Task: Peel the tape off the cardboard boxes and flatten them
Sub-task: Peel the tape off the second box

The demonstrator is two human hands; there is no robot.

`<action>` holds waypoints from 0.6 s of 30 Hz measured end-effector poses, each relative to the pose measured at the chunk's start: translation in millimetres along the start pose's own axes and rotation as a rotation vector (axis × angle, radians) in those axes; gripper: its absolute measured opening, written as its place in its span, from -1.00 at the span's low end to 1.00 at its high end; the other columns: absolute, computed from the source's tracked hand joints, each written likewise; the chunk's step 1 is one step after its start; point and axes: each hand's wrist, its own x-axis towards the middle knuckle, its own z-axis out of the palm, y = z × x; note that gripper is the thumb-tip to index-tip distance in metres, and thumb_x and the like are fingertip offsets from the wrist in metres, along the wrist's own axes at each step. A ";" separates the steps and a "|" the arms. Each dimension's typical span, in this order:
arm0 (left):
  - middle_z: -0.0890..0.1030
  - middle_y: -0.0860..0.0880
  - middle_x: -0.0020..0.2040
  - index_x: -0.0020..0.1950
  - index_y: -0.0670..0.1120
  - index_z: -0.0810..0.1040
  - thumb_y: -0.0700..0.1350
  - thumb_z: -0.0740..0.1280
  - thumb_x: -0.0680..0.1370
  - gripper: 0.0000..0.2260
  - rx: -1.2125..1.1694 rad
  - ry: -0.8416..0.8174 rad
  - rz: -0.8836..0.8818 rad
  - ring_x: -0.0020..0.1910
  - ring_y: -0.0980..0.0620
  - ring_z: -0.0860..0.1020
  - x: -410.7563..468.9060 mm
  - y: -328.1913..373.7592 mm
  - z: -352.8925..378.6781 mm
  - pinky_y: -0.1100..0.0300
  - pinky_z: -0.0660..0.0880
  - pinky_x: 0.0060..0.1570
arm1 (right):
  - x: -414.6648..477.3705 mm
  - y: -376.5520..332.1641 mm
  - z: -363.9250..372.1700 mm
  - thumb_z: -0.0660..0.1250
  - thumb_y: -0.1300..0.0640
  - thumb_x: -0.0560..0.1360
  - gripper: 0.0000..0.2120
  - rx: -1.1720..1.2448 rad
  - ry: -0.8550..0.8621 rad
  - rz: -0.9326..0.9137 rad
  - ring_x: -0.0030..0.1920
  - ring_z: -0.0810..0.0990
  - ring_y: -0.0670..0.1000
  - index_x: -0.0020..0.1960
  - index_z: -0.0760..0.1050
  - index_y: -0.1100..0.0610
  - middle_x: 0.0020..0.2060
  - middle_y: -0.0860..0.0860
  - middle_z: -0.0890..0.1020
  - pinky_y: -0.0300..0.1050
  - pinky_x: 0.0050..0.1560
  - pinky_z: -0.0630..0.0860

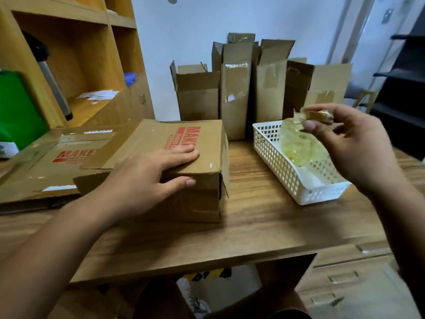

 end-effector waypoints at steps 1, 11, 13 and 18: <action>0.07 0.60 0.33 0.34 0.57 0.16 0.44 0.09 0.36 -0.47 0.008 -0.002 0.001 0.39 0.40 0.13 0.1 -0.5 0.2 -0.03 0.36 0.40 | 6.5 4.3 -1.5 0.42 0.01 0.55 -0.85 -0.009 0.016 0.009 -0.28 0.55 -0.25 0.11 0.59 -0.15 -0.10 -0.12 0.68 -0.37 -0.23 0.47; 0.15 0.61 0.36 0.33 0.65 0.14 0.47 0.12 0.36 -0.47 -0.024 0.029 0.050 0.48 0.32 0.20 4.4 -11.5 5.2 -0.08 0.42 0.38 | 37.6 48.0 5.5 0.35 -0.01 0.61 -0.80 -0.040 -0.071 0.155 -0.03 0.65 -0.11 0.14 0.65 0.04 0.13 0.09 0.55 -0.33 -0.09 0.55; 0.18 0.59 0.40 0.37 0.64 0.12 0.45 0.15 0.38 -0.45 -0.031 0.042 0.065 0.49 0.31 0.21 5.9 -14.9 6.6 -0.08 0.40 0.39 | 35.5 52.7 5.0 0.35 0.03 0.61 -0.81 -0.114 -0.123 0.147 -0.02 0.63 -0.06 0.14 0.67 0.05 0.07 0.04 0.56 -0.22 0.05 0.57; 0.21 0.53 0.45 0.40 0.62 0.11 0.53 0.11 0.43 -0.47 -0.038 0.067 0.075 0.51 0.25 0.24 10.5 -22.9 11.9 -0.14 0.40 0.39 | 26.6 55.7 6.9 0.31 -0.05 0.60 -0.79 -0.334 -0.212 0.042 0.08 0.46 0.00 0.06 0.70 -0.02 -0.07 -0.10 0.53 -0.17 0.07 0.31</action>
